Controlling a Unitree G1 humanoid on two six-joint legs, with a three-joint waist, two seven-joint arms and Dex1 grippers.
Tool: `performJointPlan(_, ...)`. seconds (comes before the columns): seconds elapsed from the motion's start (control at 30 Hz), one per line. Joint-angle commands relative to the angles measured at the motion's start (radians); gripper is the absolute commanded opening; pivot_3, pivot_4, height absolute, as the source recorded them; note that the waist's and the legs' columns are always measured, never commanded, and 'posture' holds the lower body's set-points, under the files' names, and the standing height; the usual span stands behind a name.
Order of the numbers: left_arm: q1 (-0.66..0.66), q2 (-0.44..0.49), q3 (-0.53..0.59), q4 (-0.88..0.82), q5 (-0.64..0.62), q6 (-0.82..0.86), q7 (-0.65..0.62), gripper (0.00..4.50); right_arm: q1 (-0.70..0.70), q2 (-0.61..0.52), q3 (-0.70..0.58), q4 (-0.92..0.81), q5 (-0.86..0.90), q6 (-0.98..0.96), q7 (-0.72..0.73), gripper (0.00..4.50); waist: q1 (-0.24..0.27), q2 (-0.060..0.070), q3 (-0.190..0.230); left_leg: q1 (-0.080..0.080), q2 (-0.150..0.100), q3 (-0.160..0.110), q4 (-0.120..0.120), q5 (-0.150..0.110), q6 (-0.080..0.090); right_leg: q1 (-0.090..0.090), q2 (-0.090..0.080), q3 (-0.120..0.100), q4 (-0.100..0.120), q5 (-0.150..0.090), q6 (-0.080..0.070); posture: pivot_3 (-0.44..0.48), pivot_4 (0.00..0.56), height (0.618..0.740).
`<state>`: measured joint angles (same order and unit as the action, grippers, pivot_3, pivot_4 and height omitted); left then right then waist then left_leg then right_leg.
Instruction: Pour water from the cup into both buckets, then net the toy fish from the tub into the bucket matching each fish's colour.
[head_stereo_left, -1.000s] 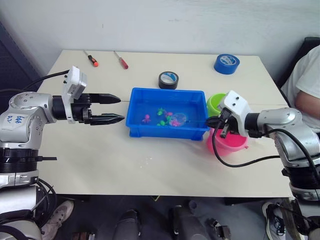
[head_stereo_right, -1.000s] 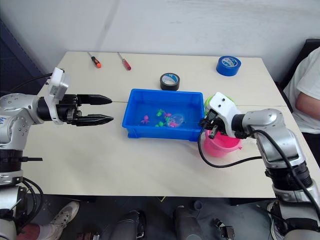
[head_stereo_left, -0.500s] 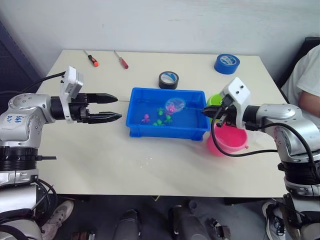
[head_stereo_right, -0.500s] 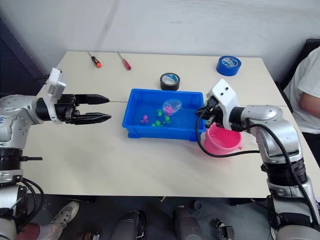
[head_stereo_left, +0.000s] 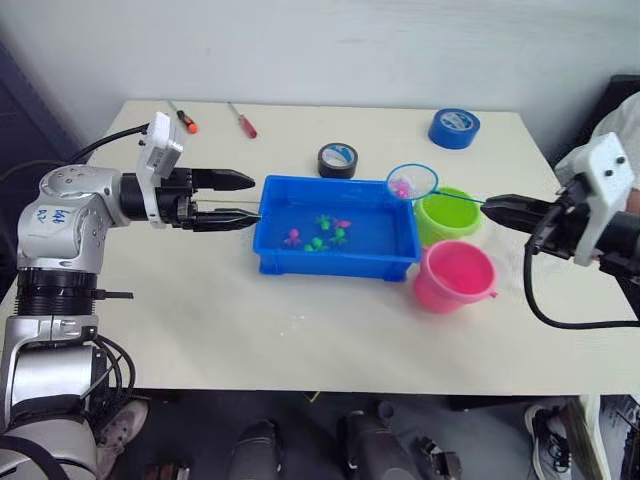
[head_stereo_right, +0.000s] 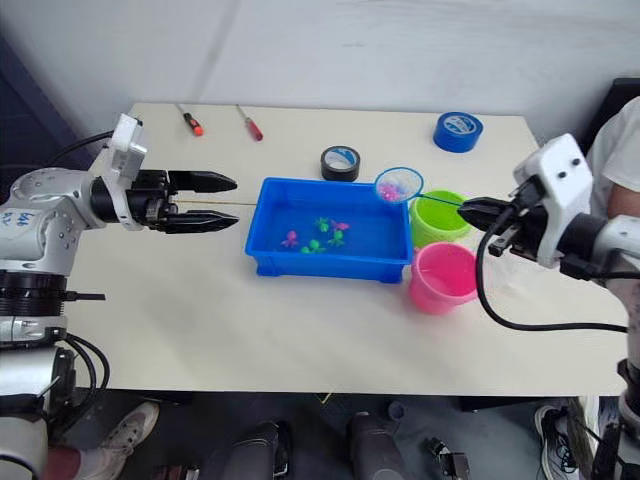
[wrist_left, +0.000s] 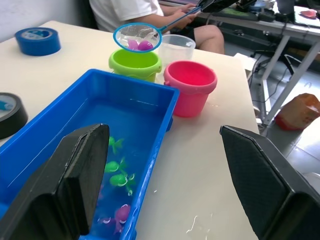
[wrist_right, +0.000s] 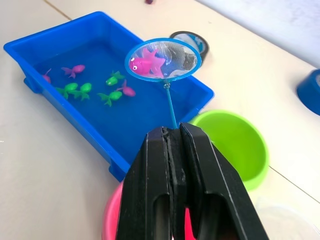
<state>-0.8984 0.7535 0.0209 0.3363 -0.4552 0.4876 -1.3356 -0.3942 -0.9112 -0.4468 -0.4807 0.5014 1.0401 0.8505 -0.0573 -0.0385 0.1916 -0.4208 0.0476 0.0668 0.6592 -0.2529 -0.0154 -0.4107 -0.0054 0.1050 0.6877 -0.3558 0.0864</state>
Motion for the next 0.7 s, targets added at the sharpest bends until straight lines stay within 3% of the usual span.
performJointPlan(0.03, -0.054, -0.013, -0.009, 0.050, 0.020, -0.039, -0.030, 3.87, 0.074, -0.039, -0.096, -0.063, 0.011, 0.006, -0.018, 0.00, 0.000, 0.000, 0.000, 0.000, 0.000, 0.000, 0.000, 0.000, 0.000, 0.000, 0.000, 0.001, 0.000, 0.000, 0.000, 0.000, 0.150, 0.734)
performJointPlan(0.4, -0.157, -0.090, -0.044, 0.225, 0.079, -0.122, -0.090, 3.87, 0.373, -0.050, -0.270, -0.162, -0.026, -0.026, -0.054, 0.00, 0.005, 0.000, 0.000, -0.001, 0.000, 0.000, 0.000, 0.000, 0.000, 0.000, 0.001, 0.002, -0.001, 0.000, 0.001, 0.000, 0.150, 0.734)
performJointPlan(0.7, -0.201, -0.129, -0.046, 0.305, 0.115, -0.166, -0.114, 3.87, 0.564, -0.069, -0.332, -0.251, -0.102, -0.112, -0.047, 0.00, 0.004, 0.000, 0.000, 0.000, 0.000, 0.000, 0.000, 0.000, 0.000, 0.001, 0.002, 0.003, -0.002, 0.000, 0.002, 0.000, 0.150, 0.734)
